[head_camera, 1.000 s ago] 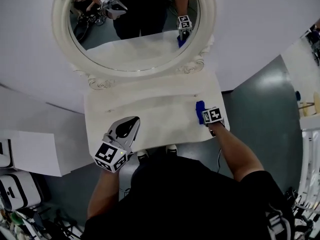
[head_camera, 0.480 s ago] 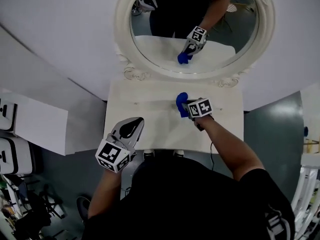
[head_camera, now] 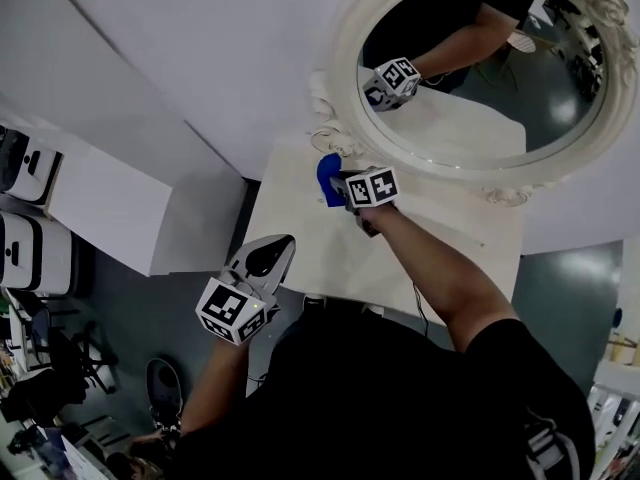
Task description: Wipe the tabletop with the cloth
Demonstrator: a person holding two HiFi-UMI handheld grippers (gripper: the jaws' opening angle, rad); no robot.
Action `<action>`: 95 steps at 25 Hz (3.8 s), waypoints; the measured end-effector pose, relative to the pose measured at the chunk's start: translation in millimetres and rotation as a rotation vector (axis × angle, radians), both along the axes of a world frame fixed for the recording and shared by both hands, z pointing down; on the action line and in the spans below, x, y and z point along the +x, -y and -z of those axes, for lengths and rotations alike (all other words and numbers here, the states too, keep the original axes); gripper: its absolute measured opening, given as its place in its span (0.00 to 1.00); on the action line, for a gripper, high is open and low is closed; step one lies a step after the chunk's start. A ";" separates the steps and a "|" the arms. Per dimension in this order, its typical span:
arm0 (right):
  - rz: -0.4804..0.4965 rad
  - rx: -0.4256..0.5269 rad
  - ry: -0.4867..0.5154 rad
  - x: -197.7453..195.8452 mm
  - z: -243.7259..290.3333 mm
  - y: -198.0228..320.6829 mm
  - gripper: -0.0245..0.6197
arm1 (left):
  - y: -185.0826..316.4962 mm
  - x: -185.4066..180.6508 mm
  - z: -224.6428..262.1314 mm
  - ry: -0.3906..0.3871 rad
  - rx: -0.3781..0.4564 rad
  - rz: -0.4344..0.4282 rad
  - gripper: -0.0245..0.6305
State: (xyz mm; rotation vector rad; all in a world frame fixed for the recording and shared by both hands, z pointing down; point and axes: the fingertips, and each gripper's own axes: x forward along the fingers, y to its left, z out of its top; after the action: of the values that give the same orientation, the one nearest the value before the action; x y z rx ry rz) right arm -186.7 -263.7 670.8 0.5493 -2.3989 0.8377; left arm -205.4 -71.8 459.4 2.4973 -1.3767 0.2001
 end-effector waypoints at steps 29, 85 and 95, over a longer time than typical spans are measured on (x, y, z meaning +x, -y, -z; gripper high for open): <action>-0.195 -0.071 -0.184 77.6 -82.9 36.2 0.10 | 29.3 5.2 -9.1 0.004 -0.035 -0.085 0.05; -0.804 -0.032 -0.399 596.2 -73.1 2.3 0.10 | 68.4 230.2 5.7 0.010 0.013 -0.422 0.05; -0.814 0.065 -0.265 556.5 -13.2 -11.7 0.10 | 51.1 215.9 15.0 0.001 0.032 -0.439 0.05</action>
State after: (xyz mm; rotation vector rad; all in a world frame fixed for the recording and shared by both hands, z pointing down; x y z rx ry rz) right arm 369.8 -252.0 684.0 1.6090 -1.9371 0.9185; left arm 10.5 -123.0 444.5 2.7944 -0.8187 0.2687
